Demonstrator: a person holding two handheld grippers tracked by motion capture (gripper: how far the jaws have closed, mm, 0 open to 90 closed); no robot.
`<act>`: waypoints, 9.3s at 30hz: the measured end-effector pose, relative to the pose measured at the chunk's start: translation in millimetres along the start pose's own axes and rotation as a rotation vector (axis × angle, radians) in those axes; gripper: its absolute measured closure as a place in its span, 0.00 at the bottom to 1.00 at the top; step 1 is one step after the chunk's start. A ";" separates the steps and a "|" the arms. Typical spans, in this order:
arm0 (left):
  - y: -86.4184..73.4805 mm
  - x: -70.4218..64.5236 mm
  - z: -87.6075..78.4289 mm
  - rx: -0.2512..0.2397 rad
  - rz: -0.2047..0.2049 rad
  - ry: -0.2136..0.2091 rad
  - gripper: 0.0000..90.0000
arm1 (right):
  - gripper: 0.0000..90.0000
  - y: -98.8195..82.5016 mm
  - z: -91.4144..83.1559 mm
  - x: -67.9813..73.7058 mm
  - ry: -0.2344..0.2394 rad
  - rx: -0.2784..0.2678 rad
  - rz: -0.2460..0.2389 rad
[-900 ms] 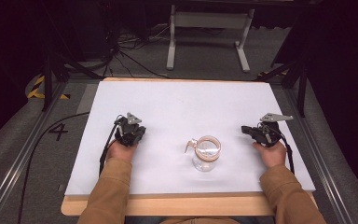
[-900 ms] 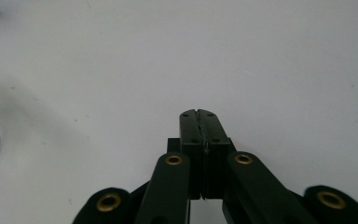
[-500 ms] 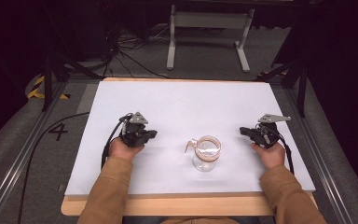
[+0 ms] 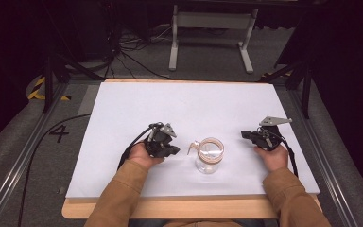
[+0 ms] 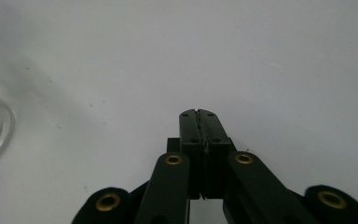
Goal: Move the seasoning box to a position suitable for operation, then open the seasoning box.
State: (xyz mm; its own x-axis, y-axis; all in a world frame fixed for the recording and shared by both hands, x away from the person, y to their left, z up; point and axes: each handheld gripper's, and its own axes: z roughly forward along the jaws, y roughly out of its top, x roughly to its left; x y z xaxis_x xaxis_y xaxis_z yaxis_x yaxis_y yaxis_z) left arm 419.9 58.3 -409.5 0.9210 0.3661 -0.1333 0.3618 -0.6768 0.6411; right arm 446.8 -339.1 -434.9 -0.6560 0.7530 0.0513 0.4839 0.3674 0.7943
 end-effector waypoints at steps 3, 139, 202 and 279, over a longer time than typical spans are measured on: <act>3.7 -3.8 5.0 -0.003 0.028 -0.018 1.00 | 0.99 -0.1 0.3 1.9 -0.001 0.006 -0.006; 61.4 7.9 -9.5 -0.304 -0.033 -0.017 1.00 | 0.99 7.9 -32.7 150.1 0.254 0.002 -0.233; 59.0 12.8 -6.3 -0.315 -0.043 -0.029 1.00 | 0.99 28.5 -25.5 164.5 0.324 -0.101 -0.166; -21.6 5.5 -89.3 -0.357 -0.199 0.121 0.98 | 0.96 86.7 -35.0 115.3 0.274 -0.254 -0.184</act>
State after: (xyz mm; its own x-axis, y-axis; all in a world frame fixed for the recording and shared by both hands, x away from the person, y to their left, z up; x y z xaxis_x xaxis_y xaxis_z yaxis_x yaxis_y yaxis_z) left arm 404.3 132.0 -356.6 0.8072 0.5537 -0.2047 0.4383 -0.3298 0.8362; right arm 392.8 -239.5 -338.9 -0.8645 0.5020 0.0266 0.2086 0.3100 0.9276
